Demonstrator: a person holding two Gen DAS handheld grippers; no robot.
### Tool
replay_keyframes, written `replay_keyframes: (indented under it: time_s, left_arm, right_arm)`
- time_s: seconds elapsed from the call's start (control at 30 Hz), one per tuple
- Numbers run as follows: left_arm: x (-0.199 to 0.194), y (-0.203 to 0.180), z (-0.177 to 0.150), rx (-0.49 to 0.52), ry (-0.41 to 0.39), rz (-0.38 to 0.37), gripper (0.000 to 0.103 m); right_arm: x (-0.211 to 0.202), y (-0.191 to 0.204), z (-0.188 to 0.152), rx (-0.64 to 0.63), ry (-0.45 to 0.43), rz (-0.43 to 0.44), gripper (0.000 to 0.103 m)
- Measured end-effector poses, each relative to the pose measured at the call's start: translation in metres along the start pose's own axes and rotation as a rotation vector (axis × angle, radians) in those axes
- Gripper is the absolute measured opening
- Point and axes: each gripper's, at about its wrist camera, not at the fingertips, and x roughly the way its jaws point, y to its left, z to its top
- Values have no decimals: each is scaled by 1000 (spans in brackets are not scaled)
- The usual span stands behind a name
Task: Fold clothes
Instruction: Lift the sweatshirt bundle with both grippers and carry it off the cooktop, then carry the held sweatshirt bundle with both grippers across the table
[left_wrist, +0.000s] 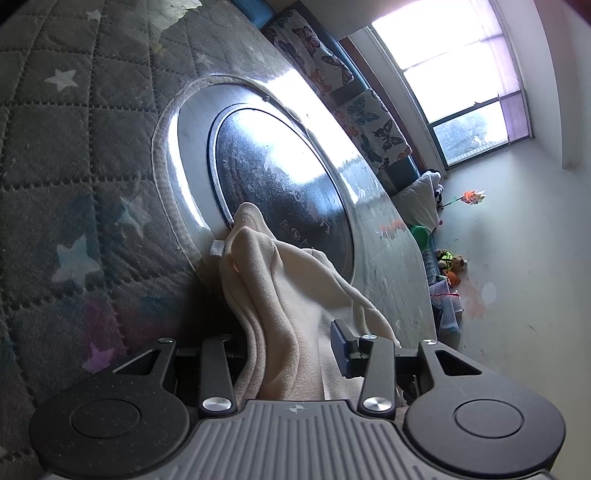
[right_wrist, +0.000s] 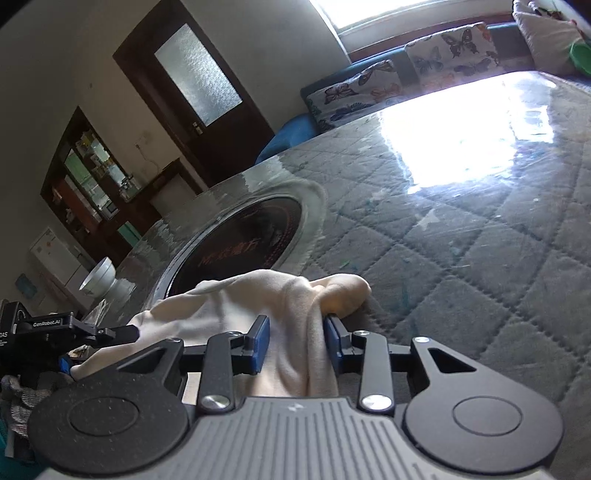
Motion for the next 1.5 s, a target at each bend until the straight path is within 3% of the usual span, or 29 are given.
replay_keyframes:
  time_s: [0.07,0.17,0.23,0.3,0.47,0.8,1.13,1.5]
  left_arm:
    - [0,0,0,3,0,-1,43]
    - [0,-2,-1,17,-6,11,38]
    - [0,-8,-1,33,-8,44,35]
    - [1,-14,-2,58,-10,79,25]
    - [0,-28,-4,96,-23,75,19]
    - [23,-85,-14,203,-1,42,17]
    - [63,-146,-24,297,43,16,17]
    - [106,-211,-36,406,74,12,17]
  right_arm:
    - [4,2,0,3,4,-1,20]
    - [5,3,-1,12,-3,-9,15]
    - [1,5,-1,11,-14,-18,14]
    - [-4,9,0,-10,-30,-28,13]
    - [-20,20,4,-54,-74,-37,13]
    - [-64,20,24,-99,-164,-72,13]
    - [-121,-6,49,-112,-249,-159,13]
    - [-158,-34,76,-120,-298,-242,13]
